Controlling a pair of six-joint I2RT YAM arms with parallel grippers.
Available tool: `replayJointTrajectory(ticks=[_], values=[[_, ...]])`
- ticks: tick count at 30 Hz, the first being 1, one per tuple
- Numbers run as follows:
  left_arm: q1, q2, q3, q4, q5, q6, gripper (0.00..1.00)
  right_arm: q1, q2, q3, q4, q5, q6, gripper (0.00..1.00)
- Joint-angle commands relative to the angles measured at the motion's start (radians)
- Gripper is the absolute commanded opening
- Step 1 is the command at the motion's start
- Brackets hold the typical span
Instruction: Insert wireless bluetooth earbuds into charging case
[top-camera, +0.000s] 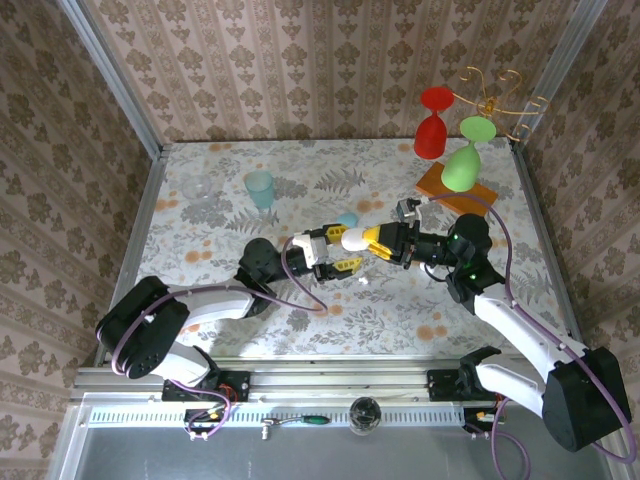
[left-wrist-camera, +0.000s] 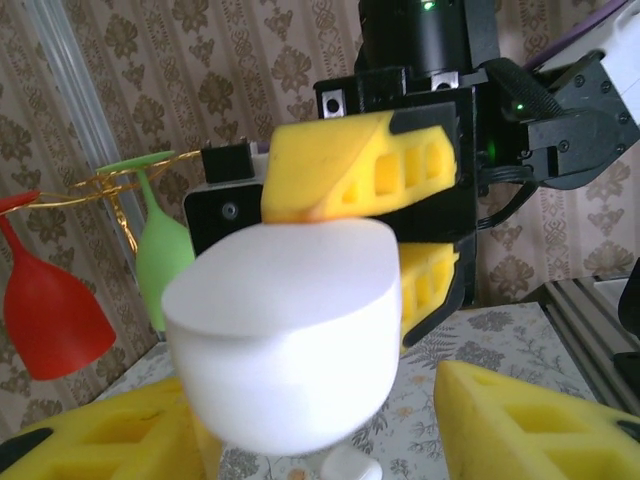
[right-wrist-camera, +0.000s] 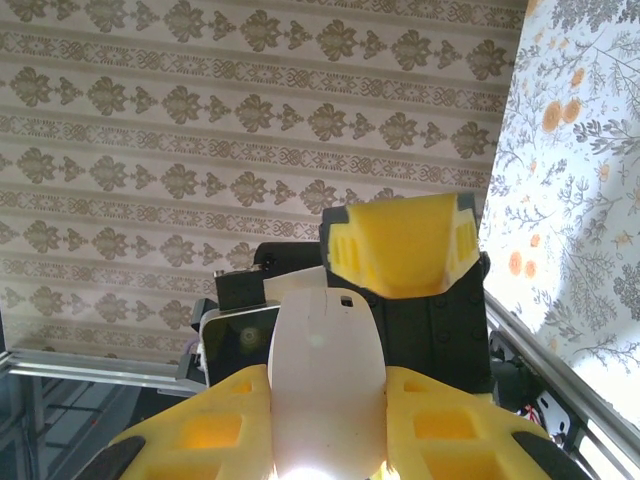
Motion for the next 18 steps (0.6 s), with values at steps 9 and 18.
replayJointTrajectory(ticks=[9, 18], values=[[0.008, -0.018, 0.028, 0.038, 0.055, -0.04, 0.5, 0.004, 0.008, 0.001, -0.028, -0.028, -0.02, 0.05], [0.009, -0.019, 0.034, 0.037, 0.061, -0.063, 0.5, -0.008, -0.002, 0.002, -0.071, -0.027, -0.057, 0.05]])
